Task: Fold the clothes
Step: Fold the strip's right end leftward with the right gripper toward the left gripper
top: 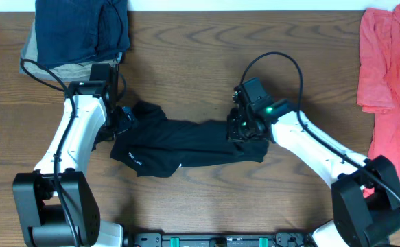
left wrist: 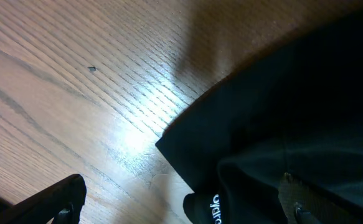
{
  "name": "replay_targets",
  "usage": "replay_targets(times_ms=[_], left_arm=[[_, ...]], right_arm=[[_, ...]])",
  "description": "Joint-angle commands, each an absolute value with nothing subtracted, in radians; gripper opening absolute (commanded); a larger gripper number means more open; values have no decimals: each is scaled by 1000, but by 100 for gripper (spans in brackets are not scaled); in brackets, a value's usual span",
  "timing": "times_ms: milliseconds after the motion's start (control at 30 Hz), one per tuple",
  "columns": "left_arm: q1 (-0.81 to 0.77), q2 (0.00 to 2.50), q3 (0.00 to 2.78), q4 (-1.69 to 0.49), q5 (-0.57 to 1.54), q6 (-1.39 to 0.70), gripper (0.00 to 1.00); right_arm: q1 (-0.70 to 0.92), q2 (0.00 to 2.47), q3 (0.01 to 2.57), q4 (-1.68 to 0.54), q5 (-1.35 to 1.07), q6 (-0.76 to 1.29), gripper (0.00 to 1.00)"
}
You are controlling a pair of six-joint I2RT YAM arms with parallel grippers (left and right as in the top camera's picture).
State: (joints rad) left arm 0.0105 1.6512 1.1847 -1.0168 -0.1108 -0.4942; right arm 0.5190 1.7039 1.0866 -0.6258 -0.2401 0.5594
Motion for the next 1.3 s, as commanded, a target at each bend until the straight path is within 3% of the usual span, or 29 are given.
replay_targets(times_ms=[0,633,800,900,967,1267], left_arm=[[10,1655,1179,-1019,-112,-496,100],[10,1655,1176,-1012,-112,-496,100],[10,1655,1175,-1013,-112,-496,100],[10,1655,1174,-1012,-112,-496,100],[10,1655,1172,-1012,-112,-496,100],[10,1655,1156,-1010,-112,-495,100]], right_arm=[[553,1711,1099,-598,-259,633,1],[622,1720,1099,-522,-278,691,2],[662,1723,1100,-513,-278,695,21],[678,1723,1100,-513,-285,693,52],[673,1718,1100,-513,-322,671,64],[566,1655,1225,-698,-398,533,72]])
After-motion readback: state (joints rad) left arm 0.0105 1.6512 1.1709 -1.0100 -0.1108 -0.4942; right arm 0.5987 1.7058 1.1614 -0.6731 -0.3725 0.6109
